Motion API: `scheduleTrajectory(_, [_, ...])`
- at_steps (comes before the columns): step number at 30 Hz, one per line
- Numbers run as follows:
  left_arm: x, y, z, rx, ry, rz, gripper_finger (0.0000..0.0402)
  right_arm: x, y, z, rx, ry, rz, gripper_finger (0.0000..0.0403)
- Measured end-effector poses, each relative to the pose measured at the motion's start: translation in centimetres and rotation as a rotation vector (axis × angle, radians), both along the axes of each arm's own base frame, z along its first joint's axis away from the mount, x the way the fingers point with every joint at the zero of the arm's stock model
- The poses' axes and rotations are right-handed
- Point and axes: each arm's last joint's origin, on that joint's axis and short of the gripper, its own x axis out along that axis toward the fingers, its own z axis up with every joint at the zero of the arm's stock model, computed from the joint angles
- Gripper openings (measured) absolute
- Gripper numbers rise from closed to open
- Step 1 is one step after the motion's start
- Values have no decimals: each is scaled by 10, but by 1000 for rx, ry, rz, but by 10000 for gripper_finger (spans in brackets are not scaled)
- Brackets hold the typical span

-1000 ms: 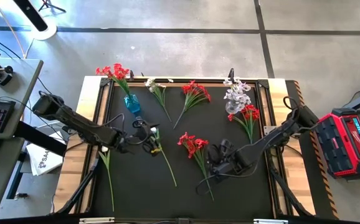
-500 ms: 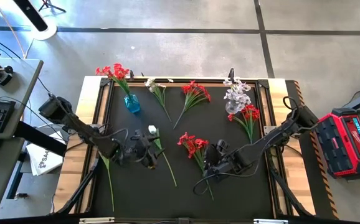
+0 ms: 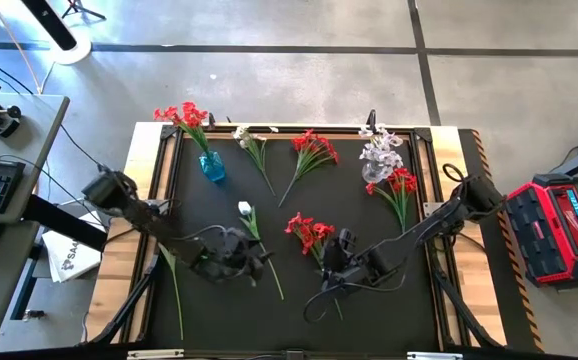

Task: Sort flowers into vase by color
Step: Put the white flower into the transparent vase

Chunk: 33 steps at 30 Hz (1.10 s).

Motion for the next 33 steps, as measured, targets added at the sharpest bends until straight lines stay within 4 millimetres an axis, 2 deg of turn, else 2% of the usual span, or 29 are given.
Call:
scheduleTrajectory(5, [38,11,4,-8,346,105,278,-4,5,0,-33,8,32,275])
scheduleTrajectory(8, [49,13,13,37,525,189,273,-8,9,0,-53,11,43,275])
scheduleTrajectory(12, [55,16,23,36,661,245,269,-14,17,0,-93,-5,56,275])
scheduleTrajectory(20, [52,42,10,-44,754,325,245,-25,32,1,-141,-39,83,275])
scheduleTrajectory(33, [50,76,-8,-91,764,348,155,-32,41,1,-131,-49,102,275])
